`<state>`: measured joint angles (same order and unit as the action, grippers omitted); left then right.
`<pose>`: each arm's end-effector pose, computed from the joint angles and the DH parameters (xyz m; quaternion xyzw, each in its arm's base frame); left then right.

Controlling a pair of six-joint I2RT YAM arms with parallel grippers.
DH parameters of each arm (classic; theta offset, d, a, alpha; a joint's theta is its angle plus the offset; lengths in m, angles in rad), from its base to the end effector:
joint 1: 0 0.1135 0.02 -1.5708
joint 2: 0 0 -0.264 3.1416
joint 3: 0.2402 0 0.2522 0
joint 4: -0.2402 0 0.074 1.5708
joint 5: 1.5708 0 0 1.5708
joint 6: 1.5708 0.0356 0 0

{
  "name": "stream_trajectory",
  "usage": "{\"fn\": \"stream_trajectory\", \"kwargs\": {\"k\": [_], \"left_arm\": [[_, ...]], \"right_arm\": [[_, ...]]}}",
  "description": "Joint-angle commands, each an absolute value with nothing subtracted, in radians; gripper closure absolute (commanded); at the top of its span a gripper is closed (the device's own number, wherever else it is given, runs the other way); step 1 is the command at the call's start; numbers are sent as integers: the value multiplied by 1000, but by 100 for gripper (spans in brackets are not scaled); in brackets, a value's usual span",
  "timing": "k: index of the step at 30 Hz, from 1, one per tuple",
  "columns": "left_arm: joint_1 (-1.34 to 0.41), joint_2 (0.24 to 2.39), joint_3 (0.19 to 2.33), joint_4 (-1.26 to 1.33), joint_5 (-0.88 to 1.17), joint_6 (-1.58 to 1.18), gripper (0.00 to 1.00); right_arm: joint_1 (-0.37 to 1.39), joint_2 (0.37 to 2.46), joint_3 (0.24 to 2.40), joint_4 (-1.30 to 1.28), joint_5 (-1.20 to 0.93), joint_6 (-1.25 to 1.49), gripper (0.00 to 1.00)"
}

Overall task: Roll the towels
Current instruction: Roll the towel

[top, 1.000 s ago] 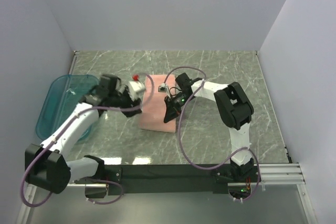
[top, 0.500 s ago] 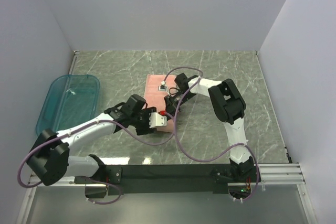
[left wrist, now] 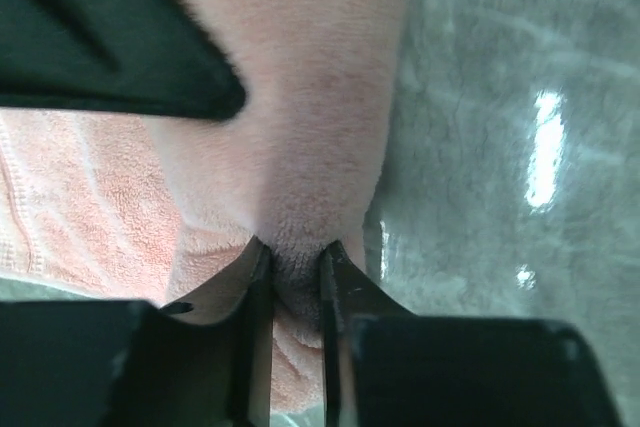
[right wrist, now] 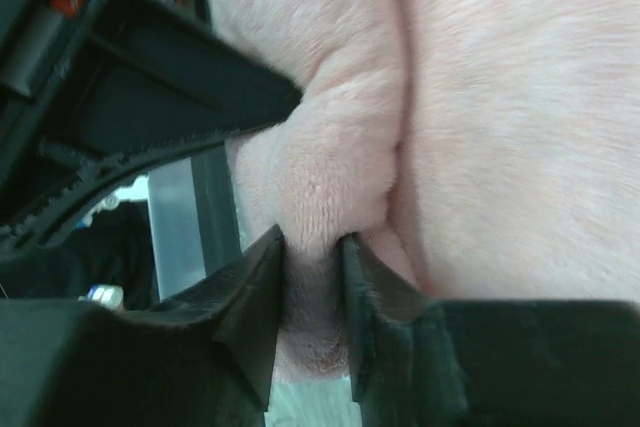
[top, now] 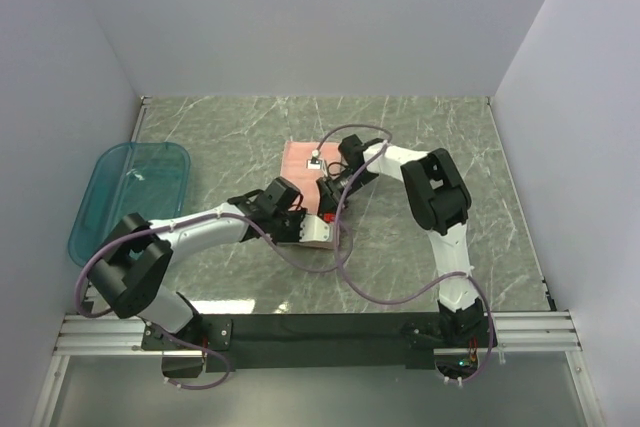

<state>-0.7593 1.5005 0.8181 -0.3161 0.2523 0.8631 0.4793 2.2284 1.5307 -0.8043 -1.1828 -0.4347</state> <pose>0.2029 -0.2048 0.1777 0.7146 0.6296 -0.1060 0.2859 0.3518 0.2200 0.1238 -0.3833 0.7361 0.5577 0.0161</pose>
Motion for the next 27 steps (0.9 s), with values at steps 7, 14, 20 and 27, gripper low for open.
{"fn": "stream_trajectory", "kwargs": {"k": [7,14,20,27], "left_arm": [[-815,1700,934,-710,512,612,99],[-787,1819,1057,-794,600,471,99],[-720,1969,1207,-894,657,459,98],[-623,2218,1445,-1084,681,505,94]], "right_arm": [[258,2073,1758,-726,-1014,-354,52],[121,1818,1667,-510,-856,-336,47],[61,1528,1525,-360,-778,-247,45],[60,1306,1456,-480,-686,-303,12]]}}
